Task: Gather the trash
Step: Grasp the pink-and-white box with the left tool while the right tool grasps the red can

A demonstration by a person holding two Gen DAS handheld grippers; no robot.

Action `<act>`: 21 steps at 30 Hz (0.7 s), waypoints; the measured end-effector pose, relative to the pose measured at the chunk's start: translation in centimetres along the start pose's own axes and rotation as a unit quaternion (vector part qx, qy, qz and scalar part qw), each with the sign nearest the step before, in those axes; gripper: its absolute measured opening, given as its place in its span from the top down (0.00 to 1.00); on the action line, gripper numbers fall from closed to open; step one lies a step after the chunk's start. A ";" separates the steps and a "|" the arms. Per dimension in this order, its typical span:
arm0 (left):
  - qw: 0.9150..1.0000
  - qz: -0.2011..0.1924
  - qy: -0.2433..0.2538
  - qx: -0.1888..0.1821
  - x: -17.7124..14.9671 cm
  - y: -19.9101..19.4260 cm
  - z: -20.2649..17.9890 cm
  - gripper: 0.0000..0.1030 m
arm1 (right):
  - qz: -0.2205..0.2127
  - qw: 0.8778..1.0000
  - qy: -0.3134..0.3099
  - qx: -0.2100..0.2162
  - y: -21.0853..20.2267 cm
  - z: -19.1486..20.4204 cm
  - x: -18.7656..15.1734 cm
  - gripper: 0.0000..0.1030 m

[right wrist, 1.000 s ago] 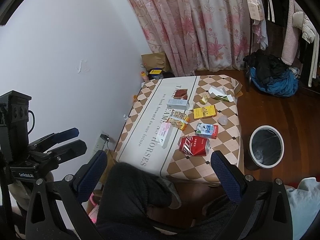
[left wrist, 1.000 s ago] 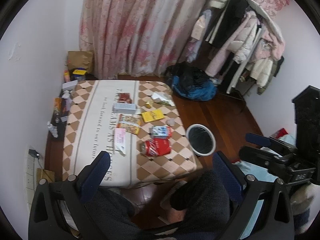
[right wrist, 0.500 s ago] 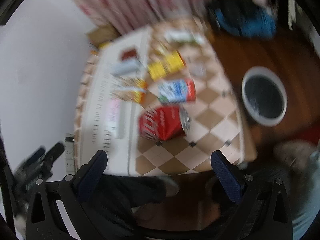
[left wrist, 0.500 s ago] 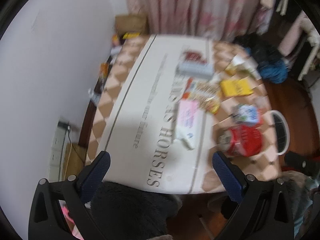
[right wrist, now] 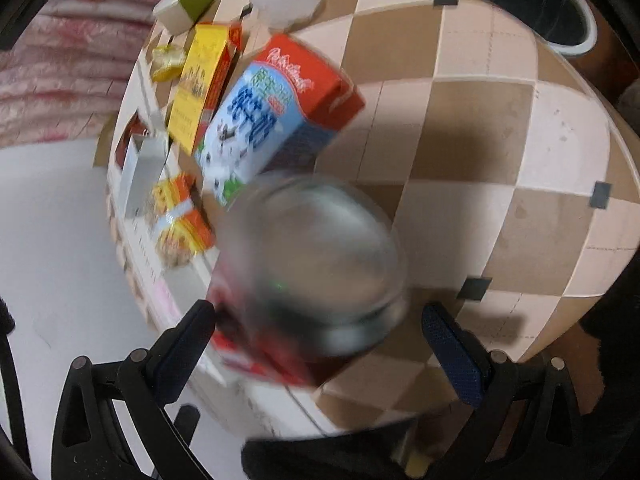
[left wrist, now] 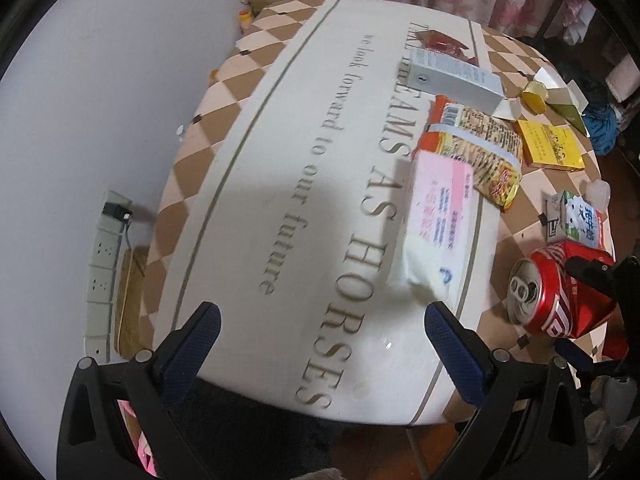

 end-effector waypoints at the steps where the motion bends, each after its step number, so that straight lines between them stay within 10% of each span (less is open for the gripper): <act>1: 1.000 0.000 0.002 -0.005 0.4 0.3 -0.3 0.00 | -0.009 1.000 -0.005 -0.001 0.1 0.4 0.0 0.00; 5: 1.000 0.002 0.018 -0.025 1.9 1.7 -1.8 0.00 | -0.045 0.998 -0.037 0.019 -0.8 1.6 0.6 0.50; 12: 0.993 0.033 0.064 -0.091 3.8 6.1 -5.5 0.04 | -0.041 0.997 -0.063 0.008 -0.6 1.5 2.4 0.51; 17: 0.992 0.034 0.073 -0.093 4.2 7.6 -6.4 0.53 | -0.026 0.996 -0.080 0.005 -0.4 2.3 2.8 0.50; 21: 0.993 0.030 0.062 -0.098 3.9 7.0 -6.0 0.58 | -0.012 0.997 -0.079 0.014 0.4 2.7 2.9 0.52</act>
Point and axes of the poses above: each gripper's, at about its wrist camera, not at the fingertips, and y roughly the way its jaws point, z to its left, x to its top, the point moved 1 cm from there along y, roughly the way its jaws point, and after that the axes turned 14 degrees about -z, right-handed, at the moved point
